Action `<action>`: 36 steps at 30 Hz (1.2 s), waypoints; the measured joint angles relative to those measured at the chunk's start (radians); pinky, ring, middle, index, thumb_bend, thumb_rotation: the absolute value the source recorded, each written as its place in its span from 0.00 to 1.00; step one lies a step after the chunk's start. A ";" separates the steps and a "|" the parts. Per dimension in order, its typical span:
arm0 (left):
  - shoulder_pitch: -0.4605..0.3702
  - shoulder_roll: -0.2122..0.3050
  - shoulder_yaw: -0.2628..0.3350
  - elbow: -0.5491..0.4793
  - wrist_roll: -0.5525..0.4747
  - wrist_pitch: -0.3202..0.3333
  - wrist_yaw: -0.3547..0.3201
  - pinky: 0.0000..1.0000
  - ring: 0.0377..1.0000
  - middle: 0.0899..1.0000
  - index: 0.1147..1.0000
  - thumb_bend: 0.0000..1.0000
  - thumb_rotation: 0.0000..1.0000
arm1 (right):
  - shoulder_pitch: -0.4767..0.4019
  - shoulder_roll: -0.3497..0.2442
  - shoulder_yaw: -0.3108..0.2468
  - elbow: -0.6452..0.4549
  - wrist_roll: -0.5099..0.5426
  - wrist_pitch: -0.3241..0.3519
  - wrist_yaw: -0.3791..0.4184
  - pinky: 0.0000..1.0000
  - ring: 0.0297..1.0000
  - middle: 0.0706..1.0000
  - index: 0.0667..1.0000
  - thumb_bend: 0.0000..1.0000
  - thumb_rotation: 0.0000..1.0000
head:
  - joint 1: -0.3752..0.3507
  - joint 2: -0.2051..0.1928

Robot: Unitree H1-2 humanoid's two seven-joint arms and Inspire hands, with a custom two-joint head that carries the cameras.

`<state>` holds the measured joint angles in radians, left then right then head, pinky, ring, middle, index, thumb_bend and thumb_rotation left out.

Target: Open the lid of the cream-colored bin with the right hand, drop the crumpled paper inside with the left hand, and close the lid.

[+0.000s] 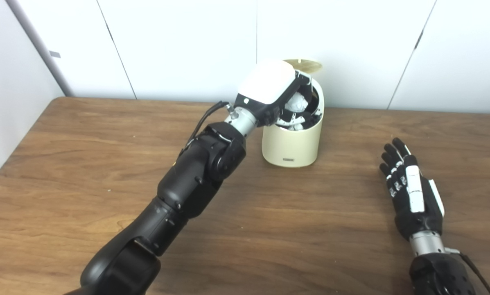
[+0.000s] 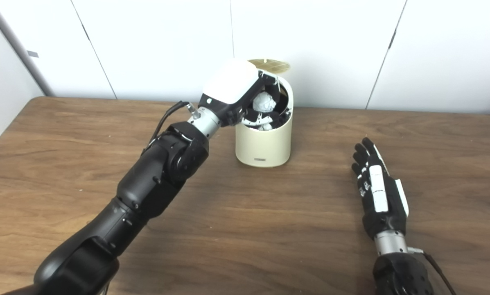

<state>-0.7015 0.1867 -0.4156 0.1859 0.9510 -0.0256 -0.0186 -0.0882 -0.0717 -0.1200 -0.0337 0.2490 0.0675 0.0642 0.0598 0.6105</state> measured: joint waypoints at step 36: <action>0.030 -0.038 0.065 0.015 -0.052 -0.028 0.167 0.33 0.40 0.48 0.38 0.48 0.00 | 0.007 -0.017 0.004 -0.016 -0.011 0.025 0.014 0.96 0.94 0.87 0.89 0.51 0.84 | 0.012 0.015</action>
<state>-0.6715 0.1490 -0.3507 0.2014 0.8986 -0.0532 0.1483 -0.0816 -0.0886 -0.1158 -0.0498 0.2380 0.0927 0.0784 0.0721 0.6258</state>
